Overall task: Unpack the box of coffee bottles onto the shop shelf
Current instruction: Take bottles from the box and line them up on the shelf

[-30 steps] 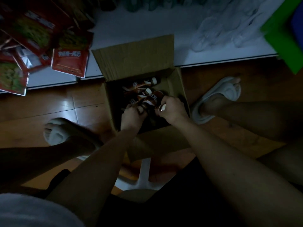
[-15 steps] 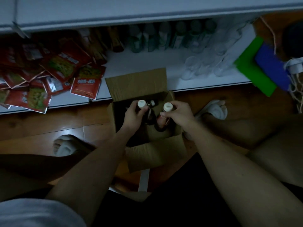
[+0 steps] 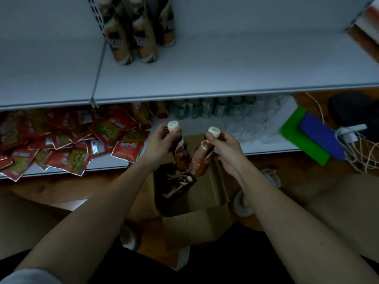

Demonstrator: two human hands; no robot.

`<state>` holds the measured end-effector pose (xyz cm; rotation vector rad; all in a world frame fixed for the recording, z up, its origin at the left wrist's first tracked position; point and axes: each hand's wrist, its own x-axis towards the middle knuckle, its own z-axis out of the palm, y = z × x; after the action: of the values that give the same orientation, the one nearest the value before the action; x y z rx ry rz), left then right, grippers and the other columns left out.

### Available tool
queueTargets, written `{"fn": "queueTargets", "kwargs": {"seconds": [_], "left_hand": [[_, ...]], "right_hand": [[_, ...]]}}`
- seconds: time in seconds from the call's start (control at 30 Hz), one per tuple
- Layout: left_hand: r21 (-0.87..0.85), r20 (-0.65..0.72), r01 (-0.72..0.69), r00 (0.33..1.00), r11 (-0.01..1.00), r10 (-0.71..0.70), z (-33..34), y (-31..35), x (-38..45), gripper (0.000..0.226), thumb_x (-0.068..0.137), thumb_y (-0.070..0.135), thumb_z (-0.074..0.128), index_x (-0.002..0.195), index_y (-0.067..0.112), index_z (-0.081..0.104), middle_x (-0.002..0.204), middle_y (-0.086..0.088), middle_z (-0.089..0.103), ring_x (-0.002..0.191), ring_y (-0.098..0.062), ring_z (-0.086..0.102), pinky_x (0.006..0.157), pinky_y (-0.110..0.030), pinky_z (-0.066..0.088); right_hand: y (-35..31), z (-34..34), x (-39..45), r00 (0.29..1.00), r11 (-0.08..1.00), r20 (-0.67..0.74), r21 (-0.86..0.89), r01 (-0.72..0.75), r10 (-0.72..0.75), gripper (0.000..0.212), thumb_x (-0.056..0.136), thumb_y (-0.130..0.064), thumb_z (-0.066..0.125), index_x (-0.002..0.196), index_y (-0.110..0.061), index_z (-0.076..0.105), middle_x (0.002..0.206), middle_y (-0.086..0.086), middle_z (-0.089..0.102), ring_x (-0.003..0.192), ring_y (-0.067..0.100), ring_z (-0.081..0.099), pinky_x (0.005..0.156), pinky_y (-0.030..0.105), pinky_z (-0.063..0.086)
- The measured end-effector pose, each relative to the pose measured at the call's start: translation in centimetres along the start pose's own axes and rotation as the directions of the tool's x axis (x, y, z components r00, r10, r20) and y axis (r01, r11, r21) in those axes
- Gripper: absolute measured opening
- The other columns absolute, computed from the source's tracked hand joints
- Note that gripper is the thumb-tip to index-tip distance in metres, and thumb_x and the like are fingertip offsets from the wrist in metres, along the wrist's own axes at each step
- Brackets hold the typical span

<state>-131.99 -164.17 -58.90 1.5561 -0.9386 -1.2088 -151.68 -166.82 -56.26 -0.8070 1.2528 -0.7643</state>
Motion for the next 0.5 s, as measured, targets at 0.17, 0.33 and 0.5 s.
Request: {"fn": "queueTargets", "kwargs": {"seconds": [0.17, 0.33, 0.5], "left_hand": [[-0.001, 0.096, -0.058, 0.994, 0.998, 0.058, -0.5, 3.8, -0.1, 0.019, 0.094, 0.038, 0.055, 0.112, 0.034, 0.062, 0.11, 0.005, 0.067, 0.106, -0.014, 0.064, 0.089, -0.039, 0.054], [0.013, 0.149, -0.117, 0.982, 0.993, 0.114, -0.8, 7.8, 0.1, 0.021, 0.098, 0.034, 0.049, 0.116, 0.035, 0.06, 0.112, 0.011, 0.066, 0.108, -0.006, 0.061, 0.092, -0.034, 0.05], [0.026, 0.191, -0.216, 0.959, 0.976, 0.207, -0.9, 12.3, 0.3, 0.029, 0.102, 0.025, 0.043, 0.127, 0.015, 0.054, 0.093, 0.005, 0.064, 0.07, 0.006, 0.064, 0.059, -0.011, 0.049]], "right_hand": [[-3.2, 0.8, -0.2, 0.999, 0.999, 0.009, 0.012, 0.039, -0.039, 0.016, 0.084, -0.019, 0.073, 0.09, -0.02, 0.058, 0.096, 0.0, 0.064, 0.089, 0.013, 0.061, 0.073, 0.027, 0.048], [-6.3, 0.7, -0.2, 0.992, 0.992, 0.021, -0.037, 0.124, -0.123, 0.024, 0.077, -0.024, 0.079, 0.085, -0.021, 0.056, 0.099, 0.002, 0.064, 0.093, 0.017, 0.061, 0.077, 0.032, 0.047], [-10.2, 1.0, -1.0, 0.974, 0.971, 0.026, -0.073, 0.227, -0.225, 0.028, 0.073, -0.028, 0.081, 0.089, -0.021, 0.059, 0.104, 0.004, 0.066, 0.1, 0.019, 0.063, 0.081, 0.033, 0.049]]}}
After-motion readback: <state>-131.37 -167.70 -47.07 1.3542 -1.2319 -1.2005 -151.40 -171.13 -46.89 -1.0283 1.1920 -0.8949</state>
